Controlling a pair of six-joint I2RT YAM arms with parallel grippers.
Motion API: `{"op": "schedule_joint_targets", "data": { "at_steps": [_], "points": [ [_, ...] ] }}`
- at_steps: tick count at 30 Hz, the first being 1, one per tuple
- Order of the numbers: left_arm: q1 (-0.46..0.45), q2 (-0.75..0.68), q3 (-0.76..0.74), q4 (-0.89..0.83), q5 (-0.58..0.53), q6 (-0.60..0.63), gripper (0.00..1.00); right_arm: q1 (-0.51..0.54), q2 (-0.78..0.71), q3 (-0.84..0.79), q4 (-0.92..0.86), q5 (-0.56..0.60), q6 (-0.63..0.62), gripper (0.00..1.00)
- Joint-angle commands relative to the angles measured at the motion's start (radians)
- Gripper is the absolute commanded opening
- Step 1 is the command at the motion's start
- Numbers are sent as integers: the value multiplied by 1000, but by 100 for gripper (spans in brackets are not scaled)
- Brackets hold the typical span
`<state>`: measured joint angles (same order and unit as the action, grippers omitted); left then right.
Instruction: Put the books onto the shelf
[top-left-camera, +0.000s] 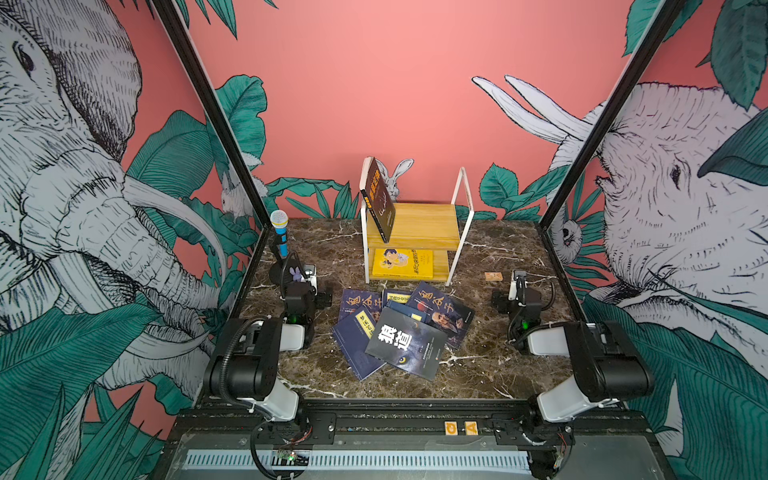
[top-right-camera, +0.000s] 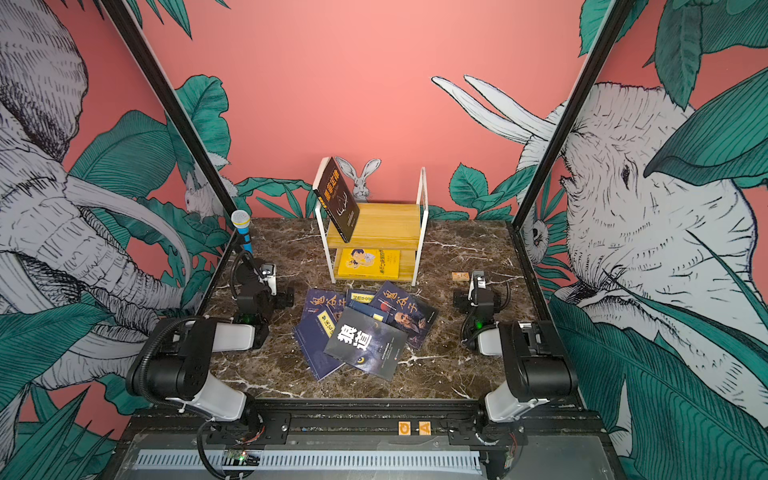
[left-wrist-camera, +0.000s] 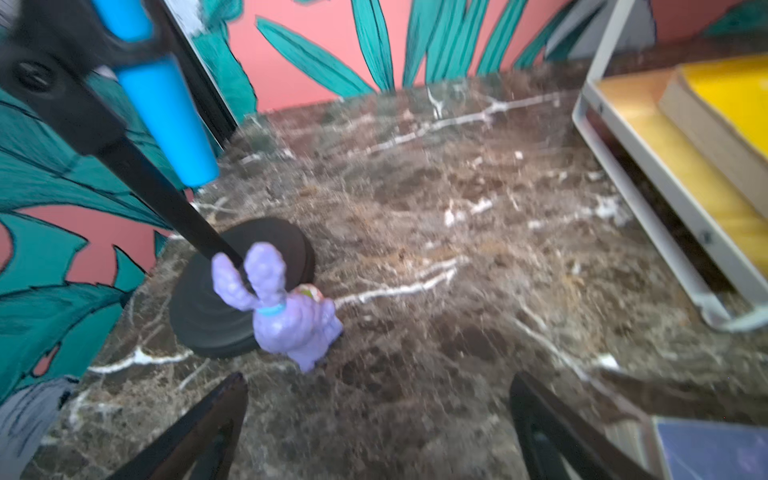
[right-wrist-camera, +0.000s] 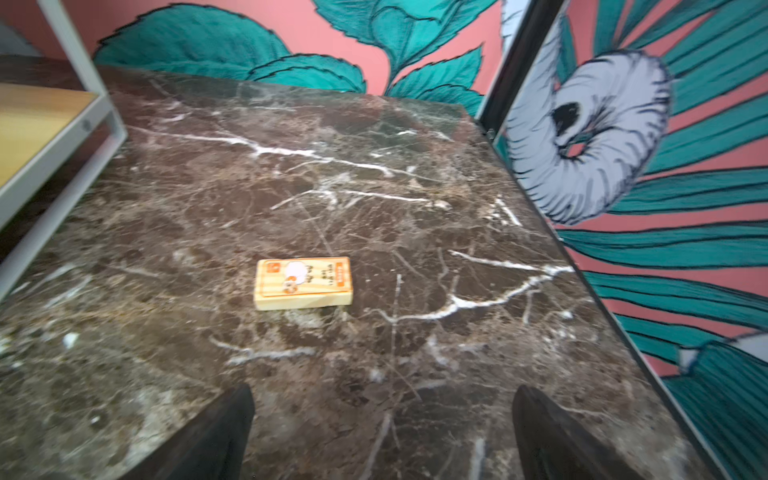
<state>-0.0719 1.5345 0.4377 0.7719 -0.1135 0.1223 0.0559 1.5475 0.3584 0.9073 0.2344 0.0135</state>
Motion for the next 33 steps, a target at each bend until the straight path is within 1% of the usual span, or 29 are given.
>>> {"op": "schedule_joint_targets", "data": {
  "at_steps": [1, 2, 4, 5, 7, 8, 9, 10, 12, 15, 17, 18, 19, 20, 22, 25, 28, 30, 33],
  "points": [
    [-8, -90, 134, -268, 36, 25, 99, -4, -102, -12, -5, 101, 38, 99],
    [-9, -94, 175, -335, 40, 26, 100, -4, -145, 6, -71, 96, 32, 99],
    [-14, -102, 244, -438, 53, 27, 100, -2, -224, 34, -181, 43, 14, 99],
    [-16, -111, 285, -506, 74, 19, 99, -2, -270, 51, -247, 27, 33, 99],
    [-18, -128, 374, -654, 129, -1, 100, -2, -363, 96, -415, 30, 156, 99],
    [-20, -135, 431, -762, 168, -15, 99, -3, -408, 122, -491, -7, 193, 99],
    [-22, -140, 488, -870, 218, -26, 100, -2, -442, 146, -557, -69, 209, 99],
    [-21, -141, 528, -948, 271, -29, 100, -2, -472, 166, -605, -118, 231, 99],
    [-23, -152, 598, -1094, 361, -56, 99, 2, -520, 211, -723, -179, 308, 99],
    [-24, -174, 631, -1224, 529, -93, 100, 13, -565, 255, -876, -240, 417, 99],
    [-26, -192, 627, -1289, 631, -97, 100, 29, -597, 263, -947, -276, 465, 99],
    [-27, -202, 615, -1310, 677, -96, 99, 50, -618, 259, -974, -287, 474, 99],
    [-28, -213, 598, -1317, 705, -93, 100, 71, -636, 253, -1000, -283, 480, 99],
    [-28, -226, 579, -1319, 768, -90, 100, 98, -659, 244, -1028, -274, 486, 99],
    [-30, -240, 541, -1315, 848, -83, 99, 144, -703, 223, -1076, -263, 520, 98],
    [-32, -244, 490, -1285, 933, -106, 99, 187, -753, 193, -1122, -310, 583, 95],
    [-42, -242, 424, -1203, 1026, -130, 99, 228, -792, 169, -1157, -349, 616, 92],
    [-61, -232, 397, -1181, 1030, -117, 97, 261, -809, 164, -1199, -350, 635, 90],
    [-93, -199, 418, -1261, 986, -18, 96, 309, -822, 147, -1238, -355, 664, 86]
  ]
}}
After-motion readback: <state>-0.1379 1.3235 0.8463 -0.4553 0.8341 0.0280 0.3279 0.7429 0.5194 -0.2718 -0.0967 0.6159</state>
